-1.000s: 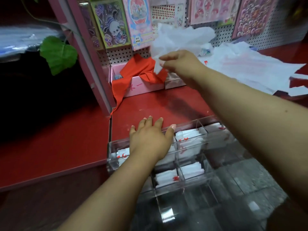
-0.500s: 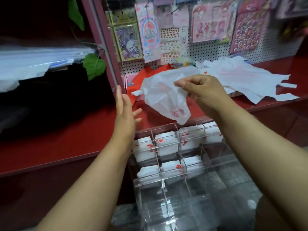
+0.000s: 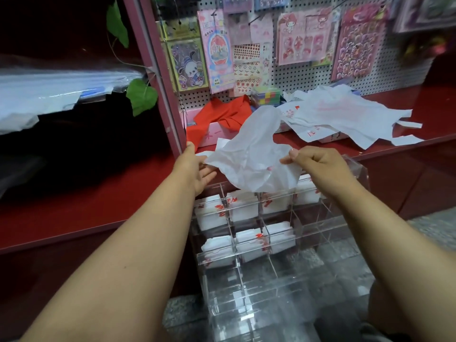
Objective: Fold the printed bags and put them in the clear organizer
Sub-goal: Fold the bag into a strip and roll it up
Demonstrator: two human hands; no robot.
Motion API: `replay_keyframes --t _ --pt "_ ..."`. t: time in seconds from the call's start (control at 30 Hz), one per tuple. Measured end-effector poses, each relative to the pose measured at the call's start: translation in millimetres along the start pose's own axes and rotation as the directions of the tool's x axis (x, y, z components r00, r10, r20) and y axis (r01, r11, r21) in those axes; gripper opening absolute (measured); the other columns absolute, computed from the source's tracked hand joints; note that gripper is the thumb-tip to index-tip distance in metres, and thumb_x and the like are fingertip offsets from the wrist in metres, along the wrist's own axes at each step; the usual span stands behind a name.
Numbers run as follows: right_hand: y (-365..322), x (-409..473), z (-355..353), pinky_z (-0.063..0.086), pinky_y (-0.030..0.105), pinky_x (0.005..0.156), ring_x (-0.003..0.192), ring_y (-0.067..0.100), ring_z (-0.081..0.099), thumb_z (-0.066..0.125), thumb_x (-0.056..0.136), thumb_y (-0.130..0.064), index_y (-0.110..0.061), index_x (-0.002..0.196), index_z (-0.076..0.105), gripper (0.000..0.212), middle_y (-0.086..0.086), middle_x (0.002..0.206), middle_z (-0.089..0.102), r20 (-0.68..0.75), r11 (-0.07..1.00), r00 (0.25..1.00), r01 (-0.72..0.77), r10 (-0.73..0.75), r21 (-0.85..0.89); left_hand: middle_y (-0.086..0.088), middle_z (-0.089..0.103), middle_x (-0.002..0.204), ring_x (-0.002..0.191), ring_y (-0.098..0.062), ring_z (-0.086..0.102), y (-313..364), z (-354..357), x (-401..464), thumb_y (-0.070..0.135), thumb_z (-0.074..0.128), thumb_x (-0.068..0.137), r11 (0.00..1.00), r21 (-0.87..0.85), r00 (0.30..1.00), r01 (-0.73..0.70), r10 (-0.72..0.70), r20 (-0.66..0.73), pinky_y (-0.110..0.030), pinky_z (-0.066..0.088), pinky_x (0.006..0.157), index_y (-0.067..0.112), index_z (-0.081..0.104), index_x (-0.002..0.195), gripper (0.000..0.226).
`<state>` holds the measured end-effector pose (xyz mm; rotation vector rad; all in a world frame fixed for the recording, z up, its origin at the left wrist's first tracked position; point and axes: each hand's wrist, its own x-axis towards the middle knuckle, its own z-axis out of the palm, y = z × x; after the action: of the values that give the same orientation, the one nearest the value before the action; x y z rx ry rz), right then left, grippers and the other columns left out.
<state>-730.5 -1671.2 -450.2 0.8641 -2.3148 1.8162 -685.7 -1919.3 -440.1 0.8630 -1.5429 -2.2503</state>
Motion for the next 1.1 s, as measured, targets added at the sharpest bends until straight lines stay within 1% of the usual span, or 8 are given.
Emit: replay_keyframes --t 0.13,0.23,0.5,0.6,0.67,0.83,0.93,1.1 --pt "10 0 -9 0.045 0.032 0.076 0.086 0.015 0.058 0.040 0.096 -0.051 -0.007 0.085 0.074 0.057 0.004 0.088 0.065 0.097 0.863 0.972 0.233 -0.212 -0.448 -0.009 0.063 0.099 0.083 -0.020 0.065 12 -20 -15 0.039 0.037 0.105 0.972 -0.107 0.971 -0.209 0.193 -0.138 -0.037 0.054 0.082 -0.001 0.055 0.108 0.045" --pt "14 -2 -10 0.037 0.031 0.069 0.082 0.019 0.053 0.028 0.092 -0.055 -0.003 0.084 0.073 0.069 0.007 0.085 0.060 0.203 0.729 0.937 0.348 -0.283 -0.589 -0.004 0.058 0.087 0.072 -0.017 0.061 20 -43 -29 0.028 0.040 0.105 0.948 -0.098 0.928 -0.304 0.271 -0.257 -0.033 0.055 0.074 0.012 0.050 0.084 0.029" --pt "34 -6 -13 0.040 0.030 0.063 0.073 0.030 0.056 0.074 0.082 -0.019 -0.003 0.076 0.074 0.018 0.010 0.076 0.061 0.232 0.508 0.886 0.426 -0.401 -0.748 -0.002 0.057 0.075 0.063 -0.012 0.061 7 -80 -43 0.013 0.044 0.103 0.931 -0.018 0.866 -0.364 0.331 -0.375 -0.028 0.057 0.073 0.013 0.052 0.078 0.026" --pt "30 -9 -11 0.041 0.029 0.057 0.063 0.030 0.056 0.083 0.070 -0.008 -0.006 0.074 0.065 0.018 0.008 0.070 0.060 0.257 0.543 0.879 0.454 -0.401 -0.706 -0.004 0.060 0.079 0.059 -0.010 0.061 -9 -89 -41 0.000 0.055 0.094 0.952 0.029 0.873 -0.304 0.291 -0.391 -0.020 0.057 0.059 0.008 0.058 0.079 0.017" --pt "24 -13 -9 0.038 0.033 0.055 0.063 0.028 0.052 0.080 0.074 -0.018 -0.013 0.086 0.046 0.036 0.004 0.072 0.056 0.290 0.615 0.928 0.372 -0.233 -0.695 -0.008 0.062 0.081 0.062 -0.012 0.060 -21 -96 -40 -0.006 0.056 0.091 0.964 0.074 0.888 -0.254 0.263 -0.378 -0.016 0.054 0.052 0.004 0.062 0.087 0.012" --pt "13 -17 -4 0.042 0.030 0.071 0.088 0.010 0.057 0.057 0.072 -0.064 -0.022 0.103 0.049 0.053 -0.006 0.097 0.060 0.275 0.930 0.954 -0.012 0.121 -0.367 -0.007 0.061 0.086 0.059 -0.012 0.056 -32 -106 -55 -0.014 0.049 0.088 0.961 0.226 0.982 -0.160 0.177 -0.059 -0.016 0.053 0.051 0.018 0.062 0.115 0.043" --pt "7 -11 3 0.035 0.030 0.090 0.104 -0.001 0.051 0.048 0.067 -0.073 -0.034 0.111 0.053 0.059 -0.018 0.111 0.056 0.262 0.968 0.934 -0.218 0.244 -0.127 -0.009 0.062 0.081 0.055 -0.010 0.060 -31 -109 -67 -0.013 0.052 0.089 0.918 0.367 0.987 -0.152 0.121 0.106 -0.018 0.055 0.056 0.019 0.064 0.116 0.044" --pt "0 -7 20 0.039 0.034 0.093 0.101 0.010 0.059 0.065 0.077 -0.061 -0.032 0.098 0.060 0.036 -0.008 0.106 0.064 0.294 0.946 0.908 -0.322 0.300 0.031 0.001 0.066 0.125 0.098 -0.013 0.069 -32 -120 -78 0.008 0.066 0.090 0.721 0.648 0.931 -0.245 -0.012 0.366 -0.024 0.053 0.078 0.036 0.065 0.120 0.041"
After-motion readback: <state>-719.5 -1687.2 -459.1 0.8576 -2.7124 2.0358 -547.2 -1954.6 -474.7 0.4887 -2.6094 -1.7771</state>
